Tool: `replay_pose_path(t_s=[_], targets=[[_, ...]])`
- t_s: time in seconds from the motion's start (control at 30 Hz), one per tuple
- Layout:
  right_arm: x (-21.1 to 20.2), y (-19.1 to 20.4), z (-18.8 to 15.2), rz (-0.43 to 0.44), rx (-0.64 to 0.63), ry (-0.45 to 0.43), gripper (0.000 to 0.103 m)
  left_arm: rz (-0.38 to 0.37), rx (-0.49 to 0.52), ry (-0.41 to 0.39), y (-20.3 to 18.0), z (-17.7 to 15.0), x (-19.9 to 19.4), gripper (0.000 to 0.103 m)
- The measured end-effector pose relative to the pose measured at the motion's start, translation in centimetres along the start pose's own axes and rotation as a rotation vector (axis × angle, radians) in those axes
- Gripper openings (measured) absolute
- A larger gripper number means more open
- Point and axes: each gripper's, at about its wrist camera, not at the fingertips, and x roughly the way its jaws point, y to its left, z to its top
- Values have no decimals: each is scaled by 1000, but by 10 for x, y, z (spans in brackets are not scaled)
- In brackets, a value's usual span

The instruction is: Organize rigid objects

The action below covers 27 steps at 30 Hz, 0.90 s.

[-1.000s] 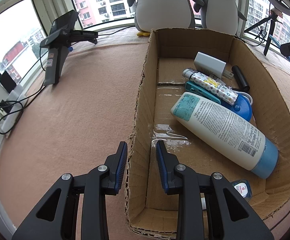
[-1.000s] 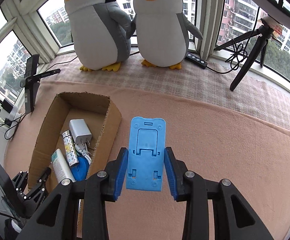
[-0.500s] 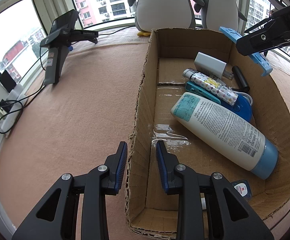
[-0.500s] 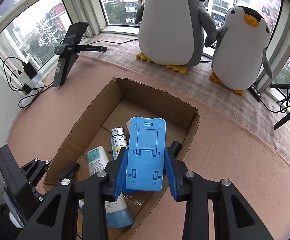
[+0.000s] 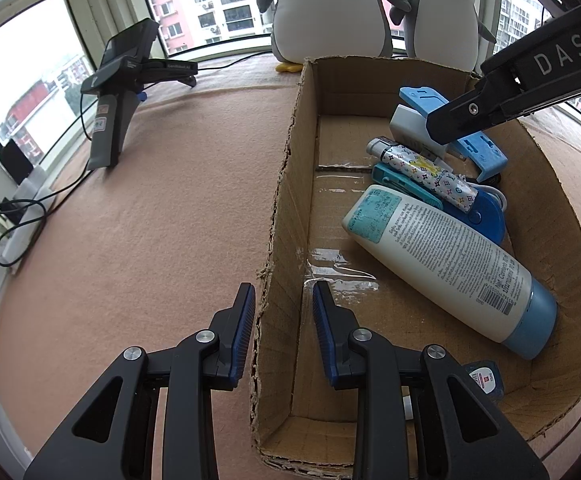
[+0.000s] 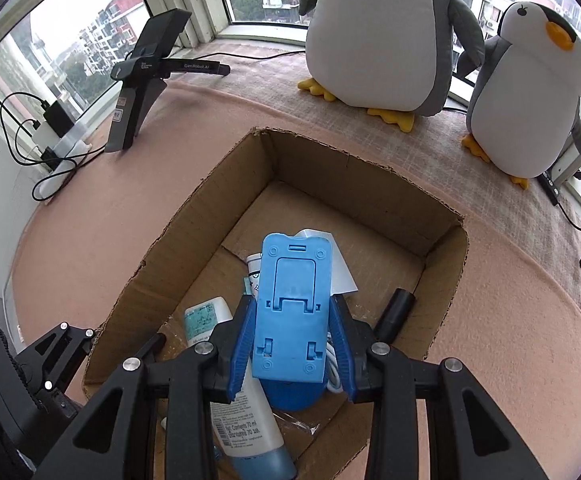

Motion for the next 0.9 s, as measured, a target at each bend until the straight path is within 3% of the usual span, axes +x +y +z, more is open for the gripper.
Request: replay_pose_path(t_s=[0.23,0.37,0.4,0.9], targets=[[8,-2,2,10,-1,26,35,-2,-3,0,0,-1,0,27],[7,-3,1,-1,0,20,60,-3,-4,0,0,-2,-1,27],[7,-2,1,-5,0,18,62,-2,-3,0,0,-2,-1,27],[-5,-9,-10,-35,12,8,68,-9,-3,13,1,-1,-2,27]])
